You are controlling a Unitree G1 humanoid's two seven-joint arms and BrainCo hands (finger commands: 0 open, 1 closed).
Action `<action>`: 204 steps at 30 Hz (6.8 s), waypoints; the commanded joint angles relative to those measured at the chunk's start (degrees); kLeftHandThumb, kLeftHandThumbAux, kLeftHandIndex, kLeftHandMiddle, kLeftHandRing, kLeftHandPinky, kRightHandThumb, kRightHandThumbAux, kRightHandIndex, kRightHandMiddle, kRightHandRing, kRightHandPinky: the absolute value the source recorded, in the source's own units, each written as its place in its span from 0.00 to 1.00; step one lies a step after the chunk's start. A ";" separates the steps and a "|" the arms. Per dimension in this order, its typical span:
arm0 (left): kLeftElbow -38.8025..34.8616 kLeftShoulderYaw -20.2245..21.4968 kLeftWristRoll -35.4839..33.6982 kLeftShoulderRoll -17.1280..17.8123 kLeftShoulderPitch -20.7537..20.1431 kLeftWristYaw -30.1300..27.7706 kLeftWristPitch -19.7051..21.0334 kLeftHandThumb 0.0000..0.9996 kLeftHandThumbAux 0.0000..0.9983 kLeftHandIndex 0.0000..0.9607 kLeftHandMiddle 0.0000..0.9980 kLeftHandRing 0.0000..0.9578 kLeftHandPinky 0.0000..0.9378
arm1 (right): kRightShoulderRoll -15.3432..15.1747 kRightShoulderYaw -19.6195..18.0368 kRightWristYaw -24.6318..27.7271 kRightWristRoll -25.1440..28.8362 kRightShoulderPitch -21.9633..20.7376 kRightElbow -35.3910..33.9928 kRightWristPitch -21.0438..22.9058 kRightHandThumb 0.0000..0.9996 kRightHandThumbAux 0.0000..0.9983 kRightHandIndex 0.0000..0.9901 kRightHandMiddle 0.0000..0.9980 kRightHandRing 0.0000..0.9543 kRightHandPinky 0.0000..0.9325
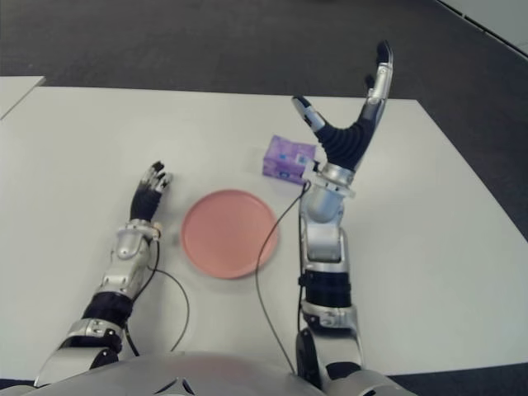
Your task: Put the tissue paper into the plate.
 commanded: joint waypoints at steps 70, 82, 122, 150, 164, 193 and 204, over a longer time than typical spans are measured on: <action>-0.58 -0.07 0.22 -1.31 1.85 0.76 2.35 0.00 0.49 0.00 0.00 0.00 0.00 | -21.38 37.61 13.28 -25.92 -47.28 84.23 -2.66 0.38 0.25 0.00 0.00 0.00 0.00; -0.52 -0.13 0.57 -0.84 2.06 0.71 2.24 0.00 0.47 0.00 0.00 0.00 0.00 | -22.06 36.83 15.92 -24.38 -46.14 84.31 -0.98 0.38 0.22 0.00 0.00 0.00 0.00; -0.36 0.14 0.56 -0.64 2.55 0.62 1.62 0.00 0.44 0.00 0.00 0.00 0.00 | -18.41 38.07 19.00 -23.73 -40.71 85.07 2.22 0.42 0.25 0.00 0.00 0.00 0.00; 0.99 0.25 0.40 -0.54 2.72 0.39 -0.53 0.00 0.44 0.00 0.00 0.00 0.00 | -17.18 40.83 18.29 -24.92 -36.66 86.26 4.78 0.41 0.24 0.00 0.00 0.00 0.00; 0.85 0.38 0.30 -0.36 3.11 0.37 -0.74 0.00 0.45 0.00 0.00 0.00 0.00 | -17.59 40.56 18.89 -24.24 -34.61 86.53 6.37 0.40 0.25 0.00 0.00 0.00 0.00; -0.37 0.46 0.11 0.47 3.79 -0.25 -0.22 0.00 0.46 0.00 0.00 0.00 0.00 | -20.87 40.98 19.66 -24.87 -31.52 87.01 9.61 0.37 0.21 0.00 0.00 0.00 0.00; 0.92 0.55 0.32 0.97 3.56 -0.38 -1.57 0.00 0.45 0.00 0.00 0.00 0.00 | -21.12 40.93 21.23 -24.52 -30.47 86.99 9.56 0.34 0.23 0.00 0.00 0.00 0.00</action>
